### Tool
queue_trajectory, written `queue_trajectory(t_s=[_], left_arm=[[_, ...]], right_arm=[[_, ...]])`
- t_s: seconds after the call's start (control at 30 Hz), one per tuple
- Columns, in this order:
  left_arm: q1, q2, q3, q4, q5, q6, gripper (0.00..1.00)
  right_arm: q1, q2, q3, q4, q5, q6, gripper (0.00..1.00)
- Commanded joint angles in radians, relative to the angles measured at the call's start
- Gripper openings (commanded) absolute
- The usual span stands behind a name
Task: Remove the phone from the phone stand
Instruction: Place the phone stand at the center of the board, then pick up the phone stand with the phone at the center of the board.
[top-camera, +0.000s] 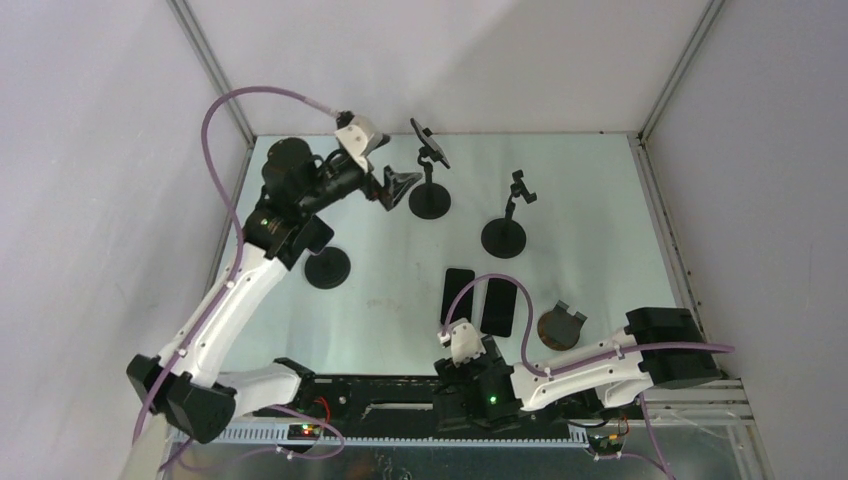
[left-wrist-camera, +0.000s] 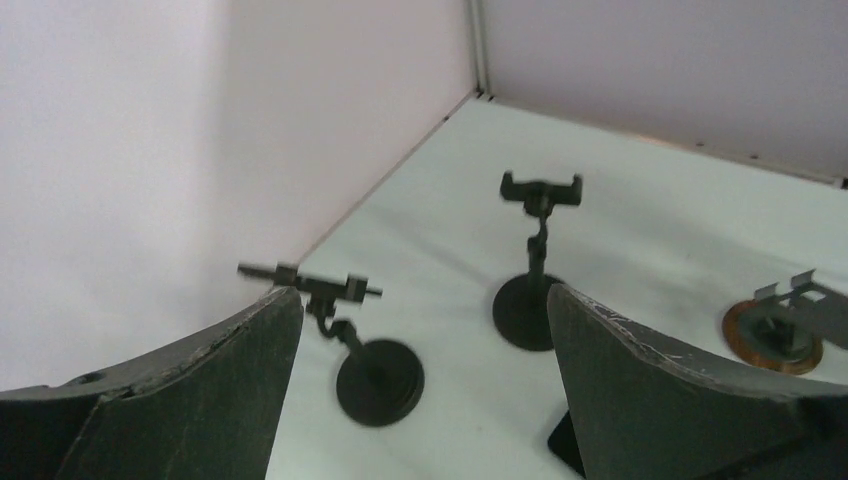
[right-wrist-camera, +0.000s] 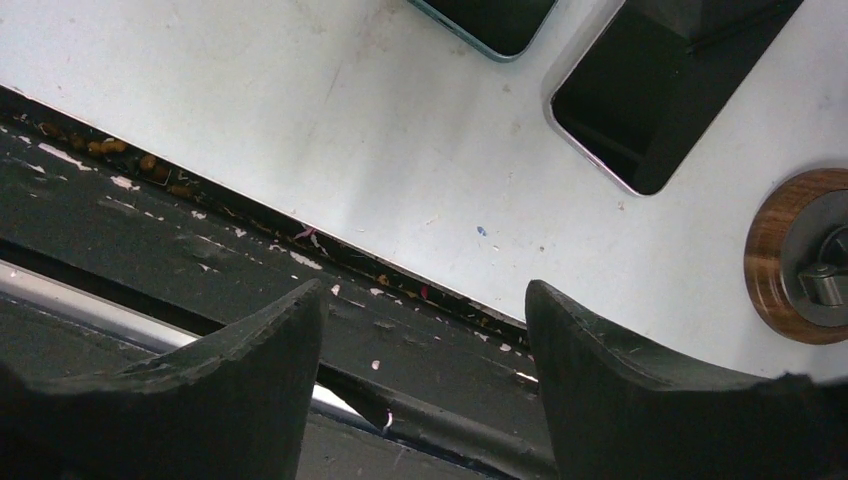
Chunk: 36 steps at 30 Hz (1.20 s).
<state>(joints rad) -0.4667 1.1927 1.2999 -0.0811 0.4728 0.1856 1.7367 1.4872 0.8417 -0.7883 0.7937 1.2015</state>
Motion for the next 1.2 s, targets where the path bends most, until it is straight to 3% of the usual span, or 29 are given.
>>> queue_trajectory(t_s=[0.0, 0.07, 0.17, 0.27, 0.43, 0.63, 0.8, 0.97, 1.17], left_arm=[[0.094, -0.069, -0.116, -0.001, 0.044, -0.002, 1.00], [0.126, -0.054, -0.125, -0.035, 0.132, 0.059, 1.00], [0.162, -0.005, -0.114, -0.160, 0.297, 0.275, 1.00], [0.186, 0.085, -0.079, -0.224, 0.324, 0.380, 1.00], [0.207, 0.203, -0.075, -0.142, 0.349, 0.441, 1.00], [0.213, 0.373, -0.004, -0.020, 0.338, 0.354, 1.00], [0.215, 0.494, 0.046, 0.184, 0.323, 0.217, 0.99], [0.214, 0.620, 0.133, 0.244, 0.322, 0.164, 0.82], [0.214, 0.686, 0.191, 0.272, 0.248, 0.155, 0.79]], right_arm=[[-0.005, 0.013, 0.045, -0.064, 0.059, 0.019, 0.74], [-0.006, 0.016, 0.045, -0.053, 0.053, -0.002, 0.74], [-0.013, 0.009, 0.045, -0.020, 0.039, -0.041, 0.74], [-0.018, 0.006, 0.045, -0.017, 0.031, -0.054, 0.73], [-0.010, 0.015, 0.045, -0.048, 0.036, -0.023, 0.74], [-0.016, 0.011, 0.045, -0.035, 0.033, -0.051, 0.72], [-0.016, 0.014, 0.041, -0.047, 0.030, -0.035, 0.73], [-0.020, 0.009, 0.041, -0.037, 0.029, -0.037, 0.73], [-0.018, 0.016, 0.040, -0.059, 0.029, -0.017, 0.73]])
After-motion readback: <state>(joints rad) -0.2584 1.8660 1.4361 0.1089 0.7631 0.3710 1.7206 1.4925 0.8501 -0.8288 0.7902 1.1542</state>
